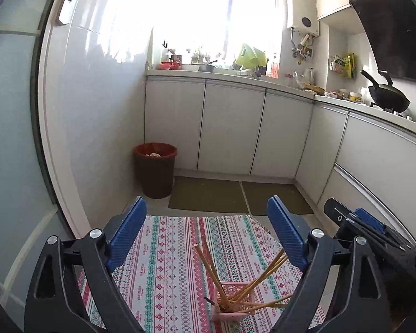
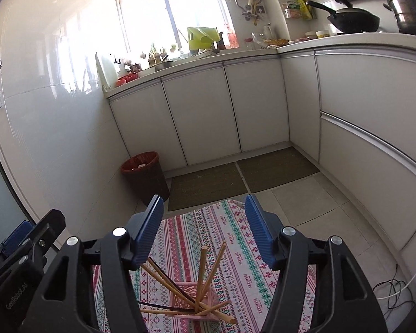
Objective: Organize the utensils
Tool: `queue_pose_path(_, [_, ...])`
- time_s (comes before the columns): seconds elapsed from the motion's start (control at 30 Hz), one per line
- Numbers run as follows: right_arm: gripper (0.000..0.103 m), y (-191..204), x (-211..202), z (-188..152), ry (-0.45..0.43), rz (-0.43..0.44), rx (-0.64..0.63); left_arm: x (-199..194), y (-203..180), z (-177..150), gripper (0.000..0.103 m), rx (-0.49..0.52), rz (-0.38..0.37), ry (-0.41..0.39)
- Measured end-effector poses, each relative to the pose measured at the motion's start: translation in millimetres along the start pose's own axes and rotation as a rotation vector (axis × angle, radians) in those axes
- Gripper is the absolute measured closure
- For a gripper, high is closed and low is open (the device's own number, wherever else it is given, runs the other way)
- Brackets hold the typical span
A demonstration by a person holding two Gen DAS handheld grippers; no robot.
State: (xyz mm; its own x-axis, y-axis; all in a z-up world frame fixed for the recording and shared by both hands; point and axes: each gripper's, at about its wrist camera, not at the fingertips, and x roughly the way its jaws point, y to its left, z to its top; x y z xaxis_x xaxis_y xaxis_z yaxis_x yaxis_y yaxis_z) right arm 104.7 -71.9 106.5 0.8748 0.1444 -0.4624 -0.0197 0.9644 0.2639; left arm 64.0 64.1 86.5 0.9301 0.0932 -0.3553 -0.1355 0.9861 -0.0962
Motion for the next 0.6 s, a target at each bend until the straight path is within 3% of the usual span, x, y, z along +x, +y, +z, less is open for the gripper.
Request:
queue_pose_path(0.23, [0.029,-14.9,-16.9,6.1,-0.008,-0.043,-0.003,-9.2,-16.6,0.1,0.007,0.015,0.016,-0.030])
queue_pose_path(0.43, [0.014,-31.0,-28.0,10.4,-0.012,-0.073,0.022,-14.1,-25.2,-1.0,0.007,0.023,0.029,-0.031])
queue_pose_path(0.6, [0.008,-42.1,-40.5,12.3,-0.034,-0.106,0.034,-16.0,-32.8,-4.2,0.007,0.039,0.040,-0.026])
